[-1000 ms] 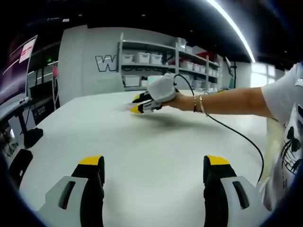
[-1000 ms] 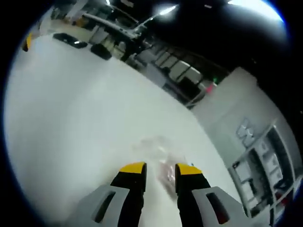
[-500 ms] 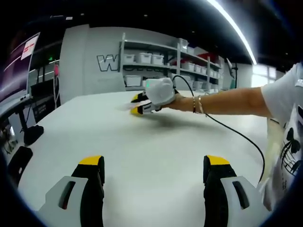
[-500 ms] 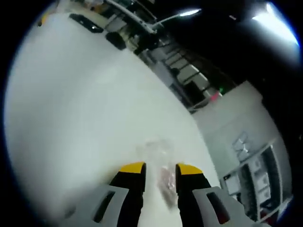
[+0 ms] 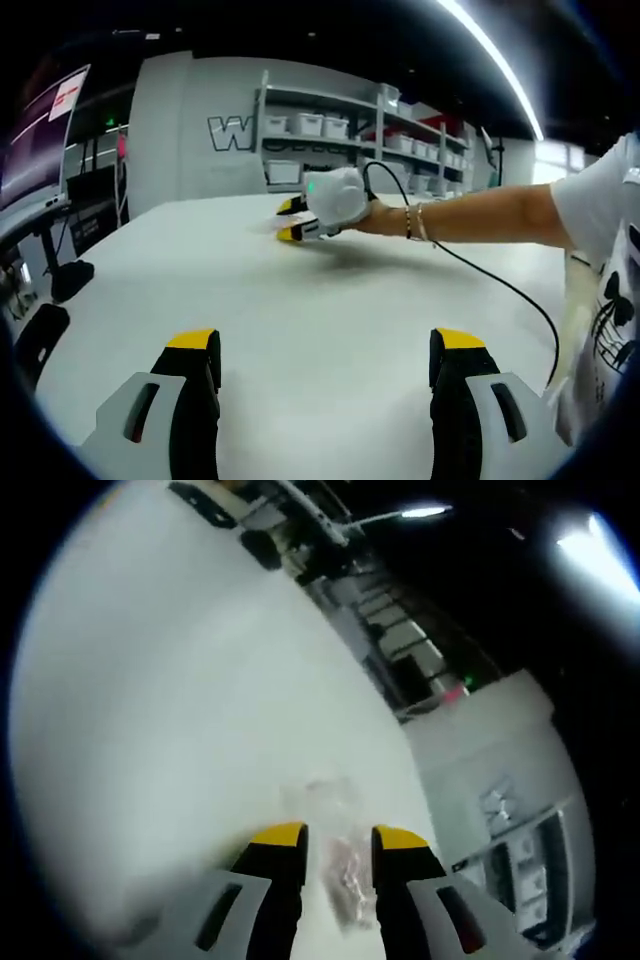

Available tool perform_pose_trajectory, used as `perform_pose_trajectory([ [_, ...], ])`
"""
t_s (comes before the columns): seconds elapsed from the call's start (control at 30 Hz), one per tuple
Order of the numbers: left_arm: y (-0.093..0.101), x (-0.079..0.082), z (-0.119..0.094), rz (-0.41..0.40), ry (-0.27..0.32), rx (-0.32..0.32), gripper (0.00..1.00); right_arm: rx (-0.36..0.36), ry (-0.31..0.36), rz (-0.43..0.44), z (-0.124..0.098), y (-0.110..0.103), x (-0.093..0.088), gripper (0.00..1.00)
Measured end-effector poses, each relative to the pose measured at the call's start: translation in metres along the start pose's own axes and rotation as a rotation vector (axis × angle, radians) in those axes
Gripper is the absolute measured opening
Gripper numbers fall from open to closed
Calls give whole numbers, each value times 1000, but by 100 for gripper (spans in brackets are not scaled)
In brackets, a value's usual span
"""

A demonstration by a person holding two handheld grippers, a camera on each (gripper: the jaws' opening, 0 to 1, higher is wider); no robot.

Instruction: Open the resealable bag by pulling the two sides of the seal apart until the entire bag opening is separated and visibly accessible.

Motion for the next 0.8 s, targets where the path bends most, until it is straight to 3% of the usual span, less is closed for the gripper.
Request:
perform_pose_trajectory([
  [0.4, -5, -1, -3, -10, 11, 9, 85, 19, -4, -165, 8, -3, 9, 22],
  [0.8, -9, -3, -4, -19, 14, 16, 85, 12, -26, -182, 17, -2, 10, 20],
])
Point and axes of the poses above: the point that each gripper's makers call its tool centre point, and the gripper's own axes: z roughly forward along the fingers, y roughly to its right, x roughly out of its top, the point moved 9 cm from there along -z, roughly backward along the fingers, and after that the axes turned 12 degrees about y, right-handed, at the moved point
